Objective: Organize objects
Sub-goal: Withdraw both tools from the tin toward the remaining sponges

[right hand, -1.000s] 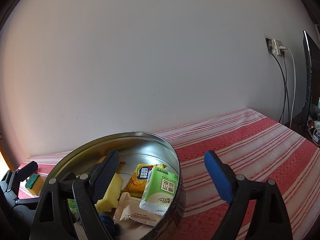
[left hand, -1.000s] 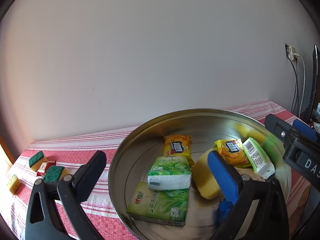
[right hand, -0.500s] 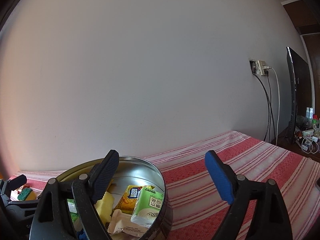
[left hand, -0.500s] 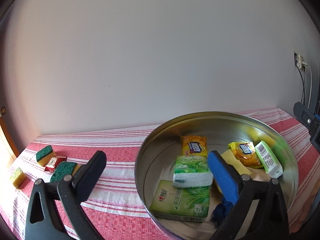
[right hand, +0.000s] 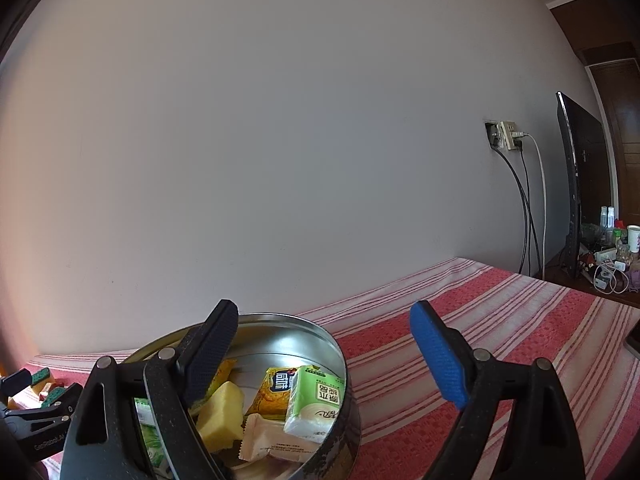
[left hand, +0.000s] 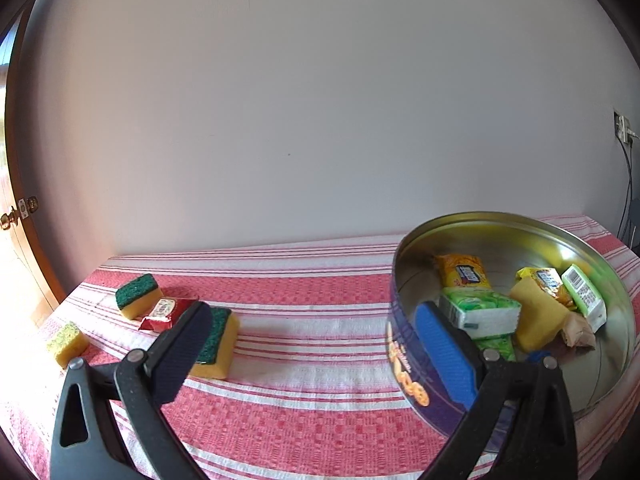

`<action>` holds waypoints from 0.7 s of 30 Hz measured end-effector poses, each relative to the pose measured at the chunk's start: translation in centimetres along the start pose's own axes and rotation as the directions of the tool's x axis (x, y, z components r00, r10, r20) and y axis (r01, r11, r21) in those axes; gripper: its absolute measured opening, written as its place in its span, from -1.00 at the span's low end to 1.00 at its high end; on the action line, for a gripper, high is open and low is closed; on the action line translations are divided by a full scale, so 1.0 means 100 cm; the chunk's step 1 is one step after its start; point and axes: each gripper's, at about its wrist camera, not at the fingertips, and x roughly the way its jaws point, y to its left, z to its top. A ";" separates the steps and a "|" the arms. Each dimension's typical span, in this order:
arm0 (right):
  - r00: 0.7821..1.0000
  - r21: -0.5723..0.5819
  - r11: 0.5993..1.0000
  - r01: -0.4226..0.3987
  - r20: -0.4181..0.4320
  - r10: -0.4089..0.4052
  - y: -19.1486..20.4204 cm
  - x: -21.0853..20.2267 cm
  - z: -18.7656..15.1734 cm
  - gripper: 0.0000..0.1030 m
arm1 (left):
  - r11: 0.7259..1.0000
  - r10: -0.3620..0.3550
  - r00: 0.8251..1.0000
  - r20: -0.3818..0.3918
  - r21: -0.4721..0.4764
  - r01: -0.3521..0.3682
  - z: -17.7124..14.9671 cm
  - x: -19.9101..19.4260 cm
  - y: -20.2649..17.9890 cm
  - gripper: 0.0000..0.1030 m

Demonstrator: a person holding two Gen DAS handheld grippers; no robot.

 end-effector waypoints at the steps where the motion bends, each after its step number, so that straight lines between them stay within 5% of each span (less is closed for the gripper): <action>1: 1.000 -0.010 1.000 -0.003 -0.004 0.003 0.005 -0.002 -0.003 0.73 | 1.000 0.008 1.000 0.000 -0.001 -0.008 -0.001 0.001 0.007 0.98; 21: 0.975 -0.078 0.973 -0.217 -0.068 0.211 0.154 -0.035 -0.042 0.74 | 0.983 0.149 0.987 -0.062 -0.102 -0.155 -0.016 0.023 0.141 0.98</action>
